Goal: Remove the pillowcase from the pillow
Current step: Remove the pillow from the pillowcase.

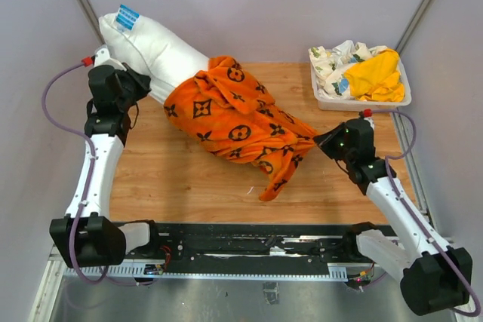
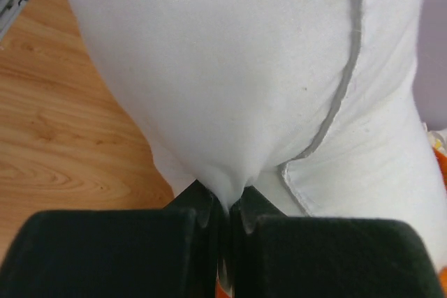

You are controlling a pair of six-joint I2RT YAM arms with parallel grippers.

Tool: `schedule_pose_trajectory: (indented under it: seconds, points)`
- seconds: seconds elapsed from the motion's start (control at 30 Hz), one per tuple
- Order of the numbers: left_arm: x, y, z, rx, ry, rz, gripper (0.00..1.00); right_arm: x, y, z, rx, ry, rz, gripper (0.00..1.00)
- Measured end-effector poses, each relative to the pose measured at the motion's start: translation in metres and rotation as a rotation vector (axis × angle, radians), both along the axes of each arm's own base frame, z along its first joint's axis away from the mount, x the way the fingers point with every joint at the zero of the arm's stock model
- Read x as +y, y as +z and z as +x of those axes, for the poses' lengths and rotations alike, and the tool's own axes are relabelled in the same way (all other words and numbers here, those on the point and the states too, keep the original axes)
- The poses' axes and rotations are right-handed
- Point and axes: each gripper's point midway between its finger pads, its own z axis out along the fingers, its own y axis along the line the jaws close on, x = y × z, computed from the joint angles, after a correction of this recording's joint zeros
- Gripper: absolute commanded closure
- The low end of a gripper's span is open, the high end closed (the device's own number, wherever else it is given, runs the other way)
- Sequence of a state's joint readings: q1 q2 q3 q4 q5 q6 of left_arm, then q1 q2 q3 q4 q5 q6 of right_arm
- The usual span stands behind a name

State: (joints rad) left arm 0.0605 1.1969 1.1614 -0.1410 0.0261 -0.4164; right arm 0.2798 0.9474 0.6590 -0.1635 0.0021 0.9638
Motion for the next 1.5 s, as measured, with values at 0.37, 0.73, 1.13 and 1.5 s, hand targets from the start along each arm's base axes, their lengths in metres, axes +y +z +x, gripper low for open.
schedule_pose_trajectory:
  seconds: [0.37,0.73,1.13,1.5]
  points:
    - [0.017,0.001,-0.007,0.014,0.007,-0.13,1.0,-0.031,-0.018,-0.005,0.073,-0.038,-0.034,0.69]
    - [-0.036,0.078,-0.014,-0.336,-0.42,-0.066,1.0,0.02,0.042,-0.029,-0.301,0.209,-0.285,0.02]
    - [-0.137,0.101,-0.083,-0.553,-0.947,0.093,1.0,0.153,0.203,0.009,-0.815,0.714,-0.112,0.01]
    - [-0.155,0.092,-0.095,-0.568,-0.99,0.174,0.89,0.262,0.157,-0.012,-0.736,0.988,-0.128,0.99]
